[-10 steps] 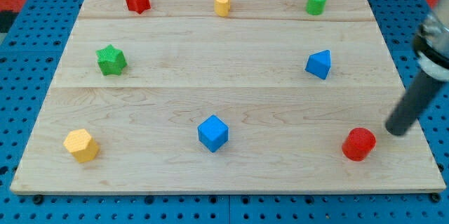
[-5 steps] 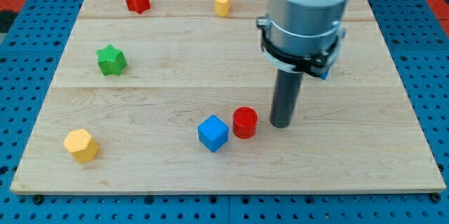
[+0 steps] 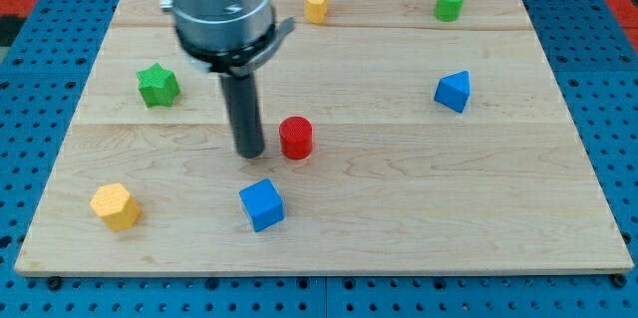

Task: Move red circle towards the center

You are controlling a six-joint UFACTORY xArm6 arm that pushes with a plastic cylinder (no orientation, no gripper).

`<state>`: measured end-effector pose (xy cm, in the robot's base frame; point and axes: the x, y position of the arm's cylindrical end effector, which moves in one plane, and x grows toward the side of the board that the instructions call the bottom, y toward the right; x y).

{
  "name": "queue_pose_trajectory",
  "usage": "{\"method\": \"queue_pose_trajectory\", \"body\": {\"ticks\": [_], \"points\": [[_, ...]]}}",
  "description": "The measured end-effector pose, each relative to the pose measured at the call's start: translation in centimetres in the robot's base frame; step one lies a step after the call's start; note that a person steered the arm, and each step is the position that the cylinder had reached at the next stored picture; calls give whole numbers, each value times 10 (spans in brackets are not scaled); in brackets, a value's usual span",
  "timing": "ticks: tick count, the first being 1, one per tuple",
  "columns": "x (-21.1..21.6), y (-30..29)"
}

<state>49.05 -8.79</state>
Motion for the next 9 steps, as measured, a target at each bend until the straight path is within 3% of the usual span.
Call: {"method": "queue_pose_trajectory", "body": {"ticks": [1,3,9], "points": [[15,50],[-62,45],[-58,63]]}}
